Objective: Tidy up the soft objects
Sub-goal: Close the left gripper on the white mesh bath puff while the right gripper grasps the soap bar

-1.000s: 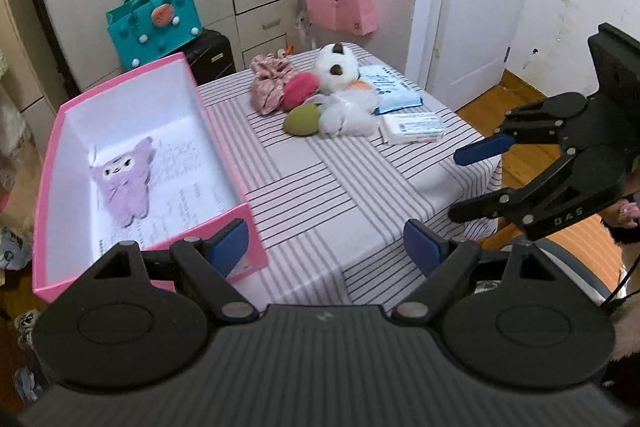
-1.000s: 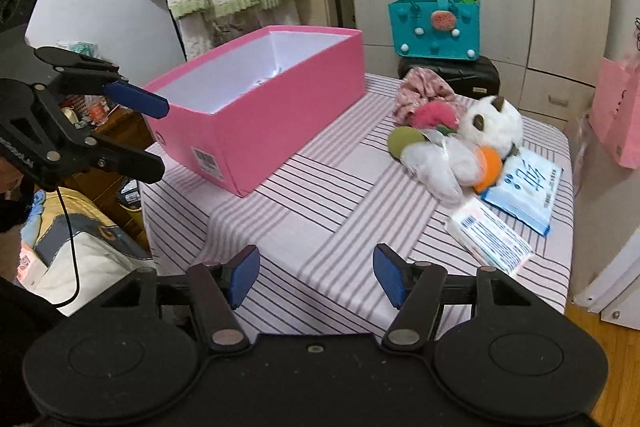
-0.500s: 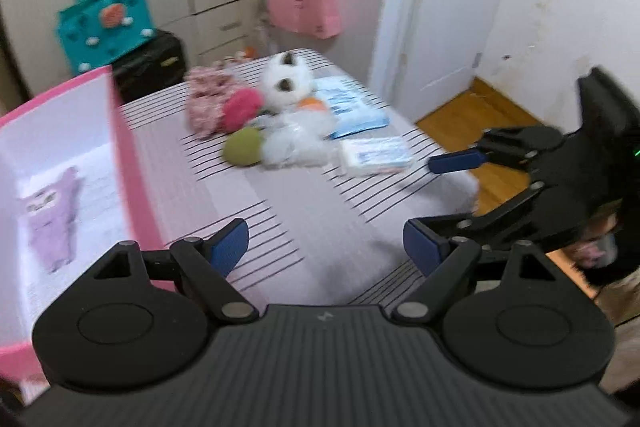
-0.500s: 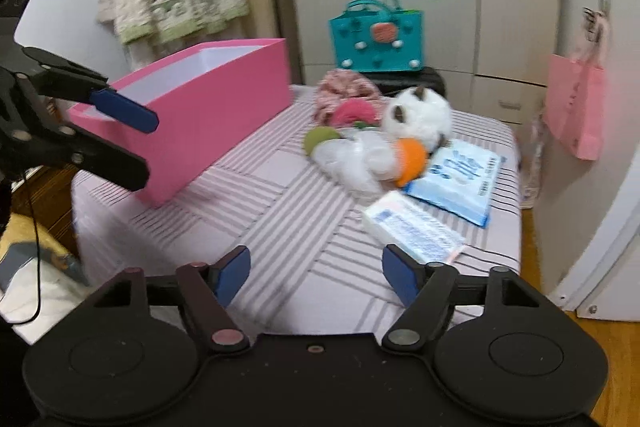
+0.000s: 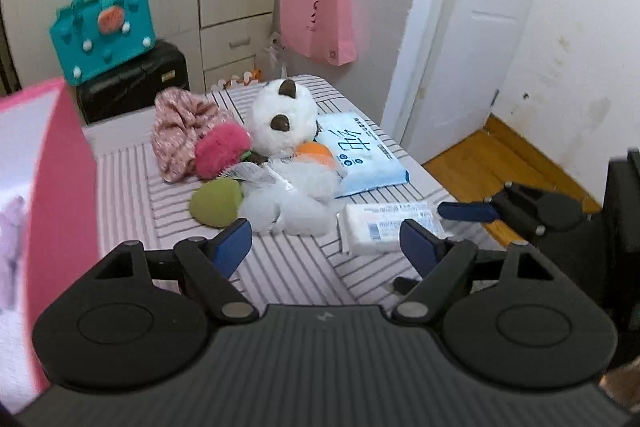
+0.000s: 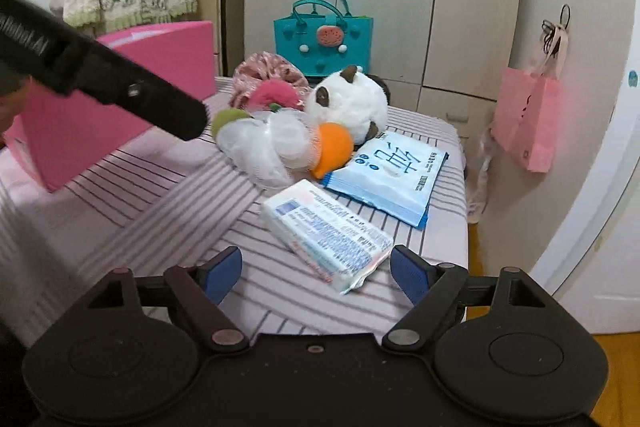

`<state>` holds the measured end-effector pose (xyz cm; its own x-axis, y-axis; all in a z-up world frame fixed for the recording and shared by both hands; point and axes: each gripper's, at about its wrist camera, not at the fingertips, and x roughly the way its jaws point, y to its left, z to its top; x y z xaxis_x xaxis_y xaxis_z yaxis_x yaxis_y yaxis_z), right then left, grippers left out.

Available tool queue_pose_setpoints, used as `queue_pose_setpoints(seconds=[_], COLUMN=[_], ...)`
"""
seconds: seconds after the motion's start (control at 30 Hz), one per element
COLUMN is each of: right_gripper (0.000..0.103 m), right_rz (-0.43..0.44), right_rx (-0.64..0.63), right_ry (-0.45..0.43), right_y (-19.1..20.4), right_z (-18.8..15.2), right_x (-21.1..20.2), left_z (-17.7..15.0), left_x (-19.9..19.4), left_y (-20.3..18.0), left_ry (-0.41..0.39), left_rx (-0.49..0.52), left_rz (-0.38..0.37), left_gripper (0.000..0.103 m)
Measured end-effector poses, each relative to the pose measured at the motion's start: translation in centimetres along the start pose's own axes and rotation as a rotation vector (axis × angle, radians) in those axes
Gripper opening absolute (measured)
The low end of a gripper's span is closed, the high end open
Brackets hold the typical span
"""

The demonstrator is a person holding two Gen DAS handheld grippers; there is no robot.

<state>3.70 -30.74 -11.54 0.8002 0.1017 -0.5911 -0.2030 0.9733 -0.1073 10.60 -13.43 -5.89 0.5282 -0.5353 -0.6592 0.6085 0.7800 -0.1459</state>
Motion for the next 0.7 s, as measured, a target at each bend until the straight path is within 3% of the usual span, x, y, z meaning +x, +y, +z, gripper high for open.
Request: queue_pose_setpoints(seconds=[0.13,0.3,0.47,0.7], right_gripper=[0.090,0.092,0.099,0.102], right_rz=[-0.033,-0.049,-0.037,-0.095], right_rx=[-0.030,0.049,0.165,0.187], right_ry=[-0.010,0.003,0.004,0.002], right_y=[0.1,0.4,0.3,1.5], right_z=[0.2,0.7,0.8,1.0], right_x=[1.3,2.0,3.1,3.8], left_z=[0.4,0.1,0.4,0.6], left_x=[2.1,4.0,4.8,6.7], left_y=[0.3,-0.3,0.1,-0.6], left_ry=[-0.012,-0.090,-0.088,-0.066], left_rx=[-0.049,0.059,0.041,0.074], left_rz=[0.002,0.144,0.103,0.160], left_gripper=[0.071,0.064,0.061,0.058])
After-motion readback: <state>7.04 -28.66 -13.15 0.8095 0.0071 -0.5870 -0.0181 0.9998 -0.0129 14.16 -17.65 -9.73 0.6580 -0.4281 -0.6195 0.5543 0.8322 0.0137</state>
